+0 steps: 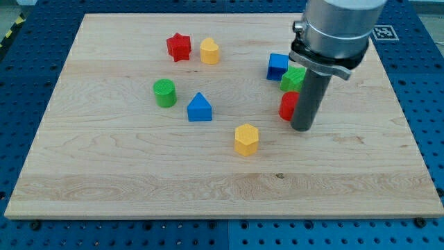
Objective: Slide red circle to the yellow heart
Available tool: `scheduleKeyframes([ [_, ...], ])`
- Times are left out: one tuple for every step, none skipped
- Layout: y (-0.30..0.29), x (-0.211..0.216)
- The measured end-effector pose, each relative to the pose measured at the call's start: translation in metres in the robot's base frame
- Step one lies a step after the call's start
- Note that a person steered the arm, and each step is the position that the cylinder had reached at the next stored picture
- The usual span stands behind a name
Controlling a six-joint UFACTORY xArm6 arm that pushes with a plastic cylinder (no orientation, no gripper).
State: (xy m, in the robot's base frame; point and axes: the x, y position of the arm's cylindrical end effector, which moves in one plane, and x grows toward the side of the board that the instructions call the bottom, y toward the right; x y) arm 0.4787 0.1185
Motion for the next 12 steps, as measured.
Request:
scheduleKeyframes([
  [-0.005, -0.018],
  [-0.006, -0.04],
  [-0.006, -0.059],
  [-0.017, -0.071],
  [-0.036, -0.084],
  [-0.044, -0.086],
  [-0.05, -0.086],
  [-0.063, -0.087],
  [-0.069, -0.092],
  [-0.079, -0.095],
  [-0.092, -0.107],
  [-0.095, -0.115],
])
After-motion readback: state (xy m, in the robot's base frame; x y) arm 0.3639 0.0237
